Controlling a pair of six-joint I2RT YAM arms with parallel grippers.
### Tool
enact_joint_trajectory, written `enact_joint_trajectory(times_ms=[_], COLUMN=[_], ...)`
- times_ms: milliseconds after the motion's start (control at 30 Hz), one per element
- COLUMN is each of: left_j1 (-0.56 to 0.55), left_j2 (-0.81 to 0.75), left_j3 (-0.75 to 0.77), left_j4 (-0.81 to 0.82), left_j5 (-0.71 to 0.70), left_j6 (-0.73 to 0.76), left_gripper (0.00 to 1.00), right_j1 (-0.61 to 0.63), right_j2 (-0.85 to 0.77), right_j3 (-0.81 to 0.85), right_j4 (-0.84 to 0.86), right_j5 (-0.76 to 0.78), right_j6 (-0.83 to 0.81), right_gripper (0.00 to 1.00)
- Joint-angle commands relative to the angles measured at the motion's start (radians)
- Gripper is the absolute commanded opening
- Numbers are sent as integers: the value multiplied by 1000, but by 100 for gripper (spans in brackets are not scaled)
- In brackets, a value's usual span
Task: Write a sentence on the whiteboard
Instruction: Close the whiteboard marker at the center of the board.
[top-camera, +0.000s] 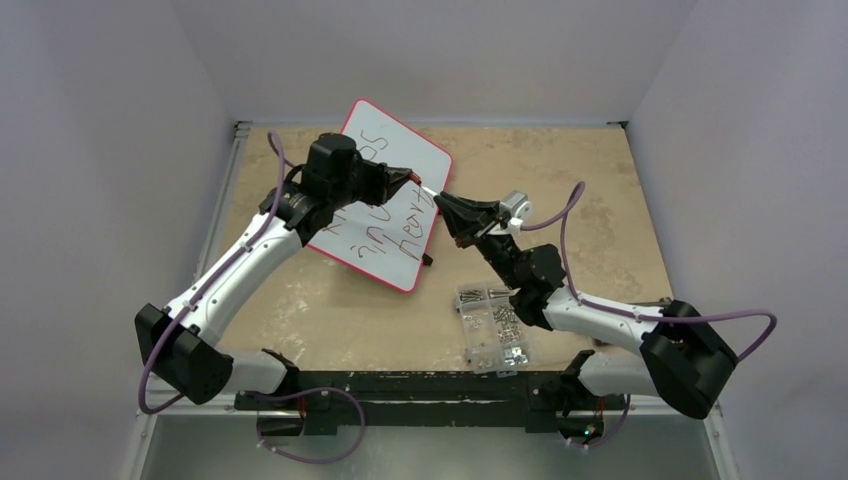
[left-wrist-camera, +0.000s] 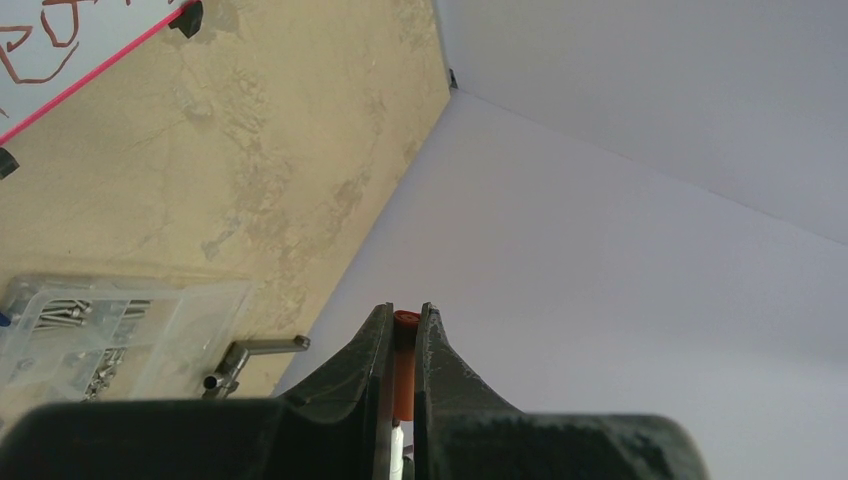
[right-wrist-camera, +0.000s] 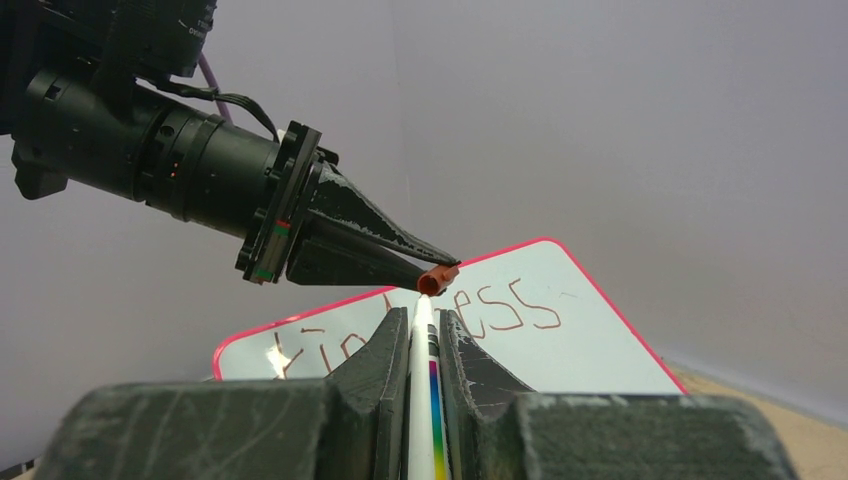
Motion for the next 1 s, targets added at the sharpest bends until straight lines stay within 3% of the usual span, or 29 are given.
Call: enact_joint_trajectory(times_ms=[0, 967], left_j1=[6, 8], left_j2=[2, -36], left_j3=[2, -43], left_j4=[32, 63], left_j5=[16, 14], left_j6=[-8, -29], left_gripper=[0, 0], right_j1=[5, 5], right_j2=[-24, -12], right_j3=[21, 7], right_j4=[49, 57], right_j5=[-13, 13], right_j6=[0, 21], right_gripper=[0, 0])
